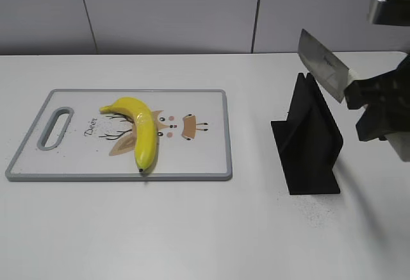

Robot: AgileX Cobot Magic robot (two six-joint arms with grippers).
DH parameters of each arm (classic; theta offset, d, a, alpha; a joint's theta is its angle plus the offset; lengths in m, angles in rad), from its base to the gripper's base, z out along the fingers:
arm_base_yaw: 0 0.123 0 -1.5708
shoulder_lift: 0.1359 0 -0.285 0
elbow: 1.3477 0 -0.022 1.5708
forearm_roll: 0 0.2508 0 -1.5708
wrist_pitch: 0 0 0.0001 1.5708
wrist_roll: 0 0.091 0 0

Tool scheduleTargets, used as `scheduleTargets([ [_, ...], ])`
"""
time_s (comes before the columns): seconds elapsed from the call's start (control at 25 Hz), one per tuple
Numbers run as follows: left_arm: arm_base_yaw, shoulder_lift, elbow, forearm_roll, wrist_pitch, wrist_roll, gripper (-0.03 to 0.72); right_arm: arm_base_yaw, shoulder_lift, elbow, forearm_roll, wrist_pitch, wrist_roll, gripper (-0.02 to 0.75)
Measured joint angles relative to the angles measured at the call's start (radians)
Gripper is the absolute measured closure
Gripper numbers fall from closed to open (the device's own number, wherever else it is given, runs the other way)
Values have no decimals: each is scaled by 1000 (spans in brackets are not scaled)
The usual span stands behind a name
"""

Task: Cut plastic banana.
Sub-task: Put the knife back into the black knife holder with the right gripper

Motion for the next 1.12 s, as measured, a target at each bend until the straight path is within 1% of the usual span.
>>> scheduleTargets([
  [0.2, 0, 0, 0, 4, -3, -27, 98, 0, 45, 0, -13, -30, 2, 577],
  [0.44, 0, 0, 0, 4, -4, -35, 98, 0, 79, 6, -58, -55, 27, 577],
  [0.72, 0, 0, 0, 4, -5, -37, 98, 0, 114, 6, -58, -89, 39, 577],
  [1.12, 0, 0, 0, 4, -6, -37, 98, 0, 143, 6, -58, -92, 39, 577],
])
